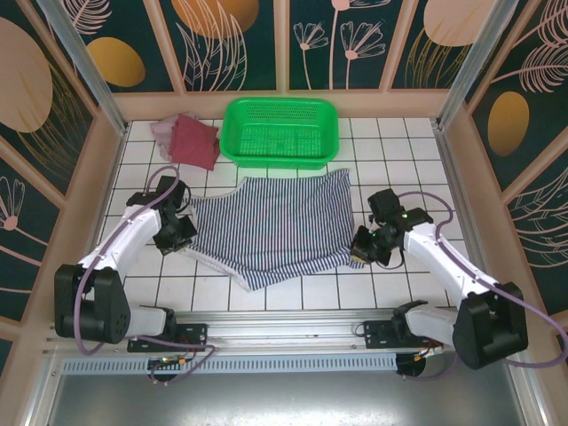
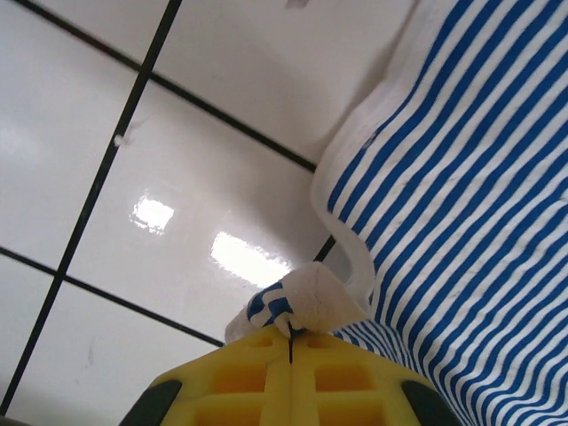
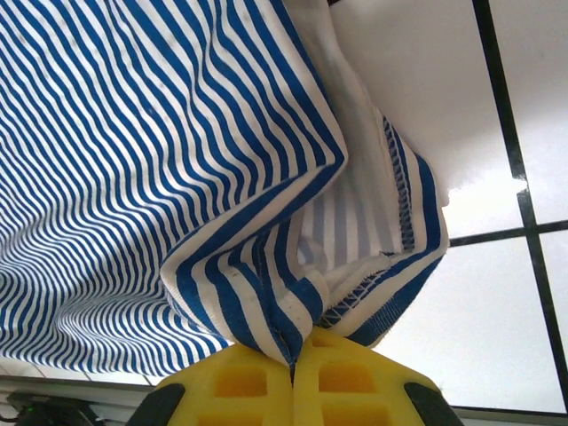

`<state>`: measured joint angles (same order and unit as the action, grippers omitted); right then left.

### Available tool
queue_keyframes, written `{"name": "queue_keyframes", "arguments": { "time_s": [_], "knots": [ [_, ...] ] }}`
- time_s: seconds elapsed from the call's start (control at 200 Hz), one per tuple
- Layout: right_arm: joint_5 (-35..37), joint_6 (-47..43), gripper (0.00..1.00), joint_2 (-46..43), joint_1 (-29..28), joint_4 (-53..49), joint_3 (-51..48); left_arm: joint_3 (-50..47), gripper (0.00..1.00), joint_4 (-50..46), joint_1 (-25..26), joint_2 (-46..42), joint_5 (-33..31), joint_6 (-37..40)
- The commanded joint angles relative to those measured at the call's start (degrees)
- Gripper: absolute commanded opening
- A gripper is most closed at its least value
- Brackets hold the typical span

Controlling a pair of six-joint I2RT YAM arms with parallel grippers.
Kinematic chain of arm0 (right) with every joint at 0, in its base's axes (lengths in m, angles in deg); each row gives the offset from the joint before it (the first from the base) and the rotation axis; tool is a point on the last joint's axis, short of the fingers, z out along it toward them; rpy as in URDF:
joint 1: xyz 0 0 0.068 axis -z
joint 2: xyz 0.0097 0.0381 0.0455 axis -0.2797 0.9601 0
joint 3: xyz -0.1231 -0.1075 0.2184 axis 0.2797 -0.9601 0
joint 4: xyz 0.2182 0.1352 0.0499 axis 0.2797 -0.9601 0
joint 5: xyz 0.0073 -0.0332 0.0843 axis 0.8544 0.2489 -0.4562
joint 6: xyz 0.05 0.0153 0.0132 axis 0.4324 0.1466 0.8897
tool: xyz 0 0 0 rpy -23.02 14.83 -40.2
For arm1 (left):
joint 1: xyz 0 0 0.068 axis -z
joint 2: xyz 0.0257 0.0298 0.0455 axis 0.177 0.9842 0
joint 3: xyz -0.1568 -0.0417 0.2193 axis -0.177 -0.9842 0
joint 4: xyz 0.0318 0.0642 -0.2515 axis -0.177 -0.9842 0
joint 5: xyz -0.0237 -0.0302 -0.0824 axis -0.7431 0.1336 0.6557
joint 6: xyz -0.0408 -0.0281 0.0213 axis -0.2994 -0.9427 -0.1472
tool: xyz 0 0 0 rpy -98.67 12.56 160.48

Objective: Fold and stack the tank tops

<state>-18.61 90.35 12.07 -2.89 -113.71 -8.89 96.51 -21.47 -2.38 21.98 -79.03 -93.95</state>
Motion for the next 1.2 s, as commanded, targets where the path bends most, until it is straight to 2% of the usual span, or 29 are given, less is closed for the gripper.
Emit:
{"name": "queue_keyframes", "arguments": {
  "time_s": [0.0,0.35,0.701,0.781,1.196],
  "knots": [
    [-2.7,-5.0,0.00,2.6,1.6,-1.2,2.8,3.2,0.04,-2.8,-0.4,2.8,1.1,3.5],
    [-5.4,-10.6,0.01,11.8,6.8,4.4,4.4,8.1,0.05,-0.6,-0.4,11.9,0.0,6.2],
    [-6.6,-12.2,0.02,18.2,9.6,11.2,2.1,6.5,0.03,1.2,-2.0,15.3,-2.5,6.4],
    [-6.6,-13.1,0.02,18.9,10.4,11.7,1.4,6.0,0.00,1.7,-2.4,15.4,-2.6,6.3],
    [-4.9,-15.7,0.04,20.1,12.1,11.6,0.4,5.3,0.00,2.4,-3.4,18.4,-4.7,6.6]
  ]
}}
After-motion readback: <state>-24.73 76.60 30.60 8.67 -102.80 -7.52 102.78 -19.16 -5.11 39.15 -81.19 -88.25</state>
